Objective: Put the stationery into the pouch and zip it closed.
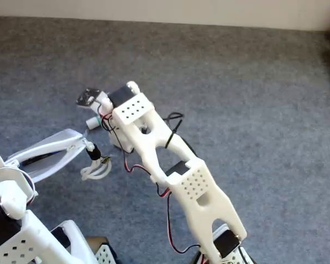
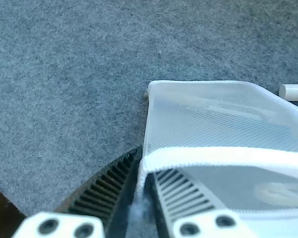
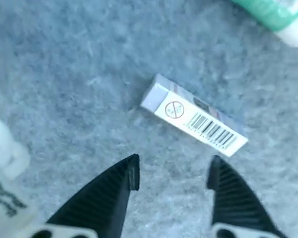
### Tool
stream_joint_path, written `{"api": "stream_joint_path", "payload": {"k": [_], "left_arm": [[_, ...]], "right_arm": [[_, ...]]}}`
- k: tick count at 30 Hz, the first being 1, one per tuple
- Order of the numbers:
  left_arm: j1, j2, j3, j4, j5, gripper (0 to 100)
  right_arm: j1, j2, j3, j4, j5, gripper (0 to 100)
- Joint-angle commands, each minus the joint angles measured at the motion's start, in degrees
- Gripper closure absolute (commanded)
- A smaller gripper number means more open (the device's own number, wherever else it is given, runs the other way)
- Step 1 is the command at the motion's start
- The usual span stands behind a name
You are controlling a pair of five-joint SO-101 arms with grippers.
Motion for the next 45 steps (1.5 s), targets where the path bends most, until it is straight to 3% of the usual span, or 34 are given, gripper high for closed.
{"api": "stream_joint_path", "payload": {"k": [1,8,20,26,37,42,45], "left_arm": [[0.0,1.3,0.0,-0.3,-0.4,99],[0.0,1.4,0.0,-0.3,-0.4,99],[0.0,1.4,0.0,-0.3,-0.4,99],[0.0,1.4,0.0,-0.3,-0.4,99],[0.0,1.4,0.1,-0.3,-0.4,99],[0.0,1.4,0.1,-0.3,-0.4,99],[0.0,1.4,0.1,-0.3,-0.4,99]], "right_arm": [[-1.1,-1.5,-3.9,0.7,0.8,71.5],[-1.2,-1.4,-3.4,-4.8,5.1,70.8],[-1.3,8.1,-3.2,-6.1,5.2,71.5],[-1.1,8.2,-3.2,-6.1,5.2,88.2],[2.2,8.0,-3.5,-1.5,5.0,89.8],[5.5,8.1,-6.6,0.9,5.4,97.3],[7.2,8.1,-6.7,1.0,9.9,98.1]]}}
